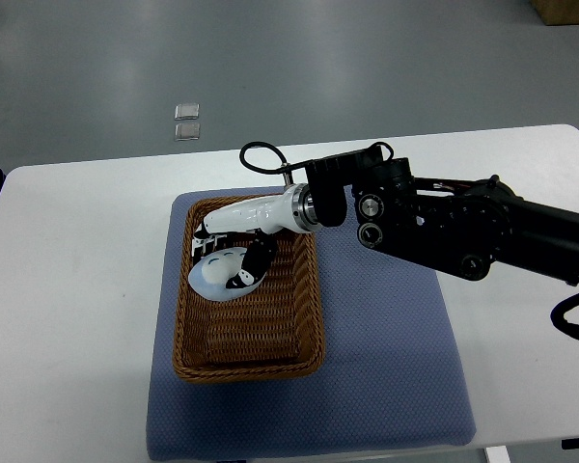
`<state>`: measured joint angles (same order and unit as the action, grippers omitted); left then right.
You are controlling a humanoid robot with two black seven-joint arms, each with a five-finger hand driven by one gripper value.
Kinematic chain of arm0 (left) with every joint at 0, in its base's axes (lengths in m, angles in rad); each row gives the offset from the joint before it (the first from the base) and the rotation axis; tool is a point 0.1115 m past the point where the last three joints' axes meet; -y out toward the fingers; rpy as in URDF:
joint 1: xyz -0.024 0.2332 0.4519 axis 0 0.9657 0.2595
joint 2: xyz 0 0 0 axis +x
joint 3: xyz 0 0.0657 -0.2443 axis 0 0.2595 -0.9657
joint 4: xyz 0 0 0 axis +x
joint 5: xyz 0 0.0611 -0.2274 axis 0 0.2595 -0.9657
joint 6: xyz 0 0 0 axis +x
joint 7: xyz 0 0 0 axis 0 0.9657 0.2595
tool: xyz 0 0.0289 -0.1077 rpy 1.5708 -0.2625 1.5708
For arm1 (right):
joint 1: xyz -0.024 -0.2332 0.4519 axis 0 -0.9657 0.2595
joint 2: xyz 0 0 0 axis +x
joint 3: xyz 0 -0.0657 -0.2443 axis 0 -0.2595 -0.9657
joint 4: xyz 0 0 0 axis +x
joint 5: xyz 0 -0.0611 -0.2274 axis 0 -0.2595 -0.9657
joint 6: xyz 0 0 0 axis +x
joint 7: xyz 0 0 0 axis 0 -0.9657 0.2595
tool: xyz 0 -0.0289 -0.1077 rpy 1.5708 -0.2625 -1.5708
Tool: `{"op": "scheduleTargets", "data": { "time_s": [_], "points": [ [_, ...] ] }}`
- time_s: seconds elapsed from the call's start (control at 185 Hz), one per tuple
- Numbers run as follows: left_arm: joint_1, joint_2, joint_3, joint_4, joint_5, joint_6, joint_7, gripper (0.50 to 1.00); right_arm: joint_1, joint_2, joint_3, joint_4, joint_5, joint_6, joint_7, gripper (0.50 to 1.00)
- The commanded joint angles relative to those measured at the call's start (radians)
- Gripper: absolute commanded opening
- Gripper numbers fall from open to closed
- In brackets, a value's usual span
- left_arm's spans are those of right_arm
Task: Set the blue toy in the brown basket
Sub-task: 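Lift the held toy and carry it over the wicker basket, then open the right hand to drop the toy into the basket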
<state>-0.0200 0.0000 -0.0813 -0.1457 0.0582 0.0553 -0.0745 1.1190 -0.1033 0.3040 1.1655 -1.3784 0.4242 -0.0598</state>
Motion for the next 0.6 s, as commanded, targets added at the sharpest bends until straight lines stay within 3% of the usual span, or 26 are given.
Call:
{"op": "scheduleTargets", "data": {
  "time_s": [0.0, 0.275, 0.594],
  "points": [
    [0.000, 0.000, 0.000, 0.000, 0.000, 0.000, 0.001, 1.000, -0.013, 0.001, 0.001, -0.007, -0.001, -0.002, 0.000, 0.778],
    [0.000, 0.000, 0.000, 0.000, 0.000, 0.000, -0.001, 1.000, -0.015, -0.006, 0.004, -0.007, 0.007, -0.016, 0.003, 0.901],
    [0.000, 0.000, 0.000, 0.000, 0.000, 0.000, -0.001, 1.000, -0.013, -0.016, 0.119, -0.029, 0.013, -0.027, 0.005, 0.901]
  ]
}}
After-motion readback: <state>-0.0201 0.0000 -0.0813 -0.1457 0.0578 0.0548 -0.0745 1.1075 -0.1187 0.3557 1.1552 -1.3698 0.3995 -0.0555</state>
